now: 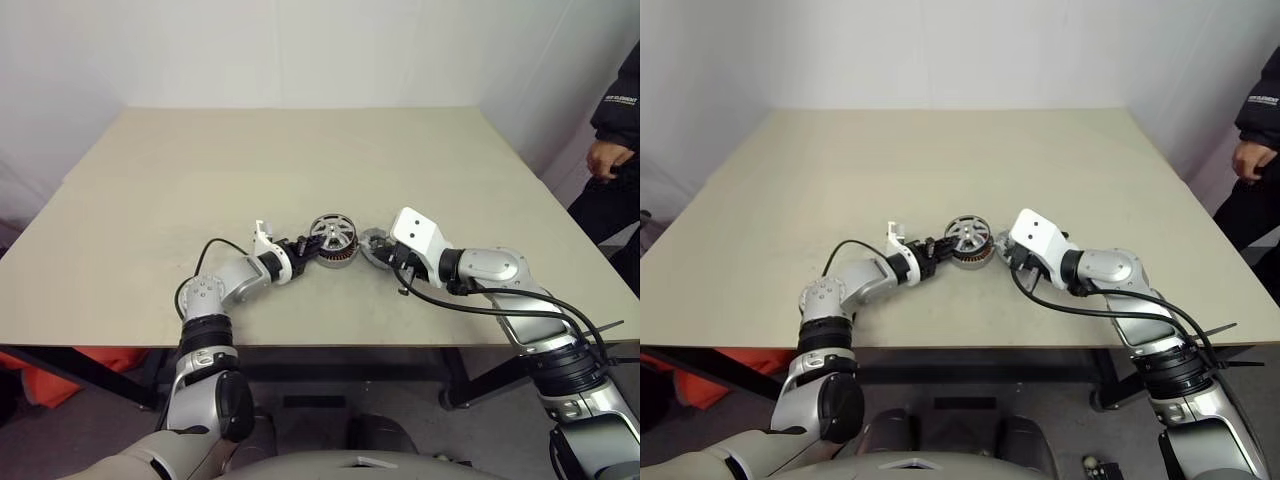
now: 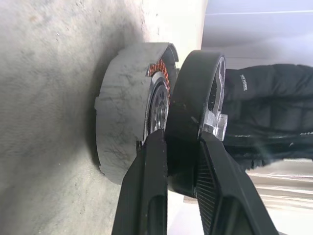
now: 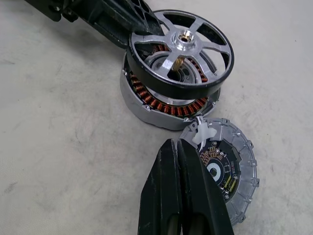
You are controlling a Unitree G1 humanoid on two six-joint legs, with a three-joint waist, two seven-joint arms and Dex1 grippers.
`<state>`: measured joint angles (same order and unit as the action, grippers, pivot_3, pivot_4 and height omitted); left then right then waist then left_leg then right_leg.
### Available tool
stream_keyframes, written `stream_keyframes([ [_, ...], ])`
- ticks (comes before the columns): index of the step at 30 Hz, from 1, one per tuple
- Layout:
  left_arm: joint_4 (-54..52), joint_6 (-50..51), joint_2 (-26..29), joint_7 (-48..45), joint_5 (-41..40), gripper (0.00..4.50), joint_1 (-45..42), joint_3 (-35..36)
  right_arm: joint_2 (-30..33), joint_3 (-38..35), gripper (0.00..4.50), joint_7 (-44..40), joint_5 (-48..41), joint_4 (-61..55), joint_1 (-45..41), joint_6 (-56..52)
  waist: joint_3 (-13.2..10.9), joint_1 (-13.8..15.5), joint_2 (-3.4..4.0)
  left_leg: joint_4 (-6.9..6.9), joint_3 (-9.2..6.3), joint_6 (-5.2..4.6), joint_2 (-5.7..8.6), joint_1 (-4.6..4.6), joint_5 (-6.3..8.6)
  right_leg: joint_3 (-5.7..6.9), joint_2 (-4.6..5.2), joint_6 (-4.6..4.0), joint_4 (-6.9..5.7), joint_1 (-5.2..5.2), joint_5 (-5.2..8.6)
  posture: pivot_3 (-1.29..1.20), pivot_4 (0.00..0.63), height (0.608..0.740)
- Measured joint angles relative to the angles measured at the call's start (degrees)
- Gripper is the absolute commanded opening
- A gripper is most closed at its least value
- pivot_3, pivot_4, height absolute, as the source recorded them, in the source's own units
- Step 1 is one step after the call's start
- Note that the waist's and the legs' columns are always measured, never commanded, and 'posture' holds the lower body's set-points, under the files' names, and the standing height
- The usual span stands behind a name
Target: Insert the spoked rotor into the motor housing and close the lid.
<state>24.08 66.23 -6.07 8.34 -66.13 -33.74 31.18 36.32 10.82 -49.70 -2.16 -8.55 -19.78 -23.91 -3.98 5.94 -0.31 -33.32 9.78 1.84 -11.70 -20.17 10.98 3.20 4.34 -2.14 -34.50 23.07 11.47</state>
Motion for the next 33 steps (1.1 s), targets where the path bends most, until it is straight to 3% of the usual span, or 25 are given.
stream_keyframes([
  [11,0.3,0.0,0.2,-0.2,0.2,0.42,0.0,-0.6,-0.1,0.0,0.0,0.3,0.0,0.0,0.0,0.0,0.0,0.0,0.01,-0.01,0.0,0.0,0.0,0.06,0.0,0.0,0.0,0.0,-0.01,-0.07,0.0,0.0,0.0,0.74],
  [17,-0.7,-0.1,0.6,-1.6,0.6,2.28,-0.1,-1.9,-0.5,0.1,0.0,0.5,0.0,0.4,-0.6,0.1,0.0,0.0,0.03,-0.02,0.0,0.0,0.0,0.12,0.0,0.0,0.01,0.01,-0.02,-0.24,0.0,0.0,0.0,0.74],
  [33,-6.0,0.3,4.4,-5.1,0.9,2.28,2.7,-3.8,-0.8,0.2,0.0,0.6,0.0,1.1,-2.1,0.7,0.0,-0.3,0.04,-0.01,0.0,0.02,-0.03,0.08,-0.01,0.0,-0.01,-0.02,-0.04,-0.08,-0.01,0.0,0.0,0.74],
])
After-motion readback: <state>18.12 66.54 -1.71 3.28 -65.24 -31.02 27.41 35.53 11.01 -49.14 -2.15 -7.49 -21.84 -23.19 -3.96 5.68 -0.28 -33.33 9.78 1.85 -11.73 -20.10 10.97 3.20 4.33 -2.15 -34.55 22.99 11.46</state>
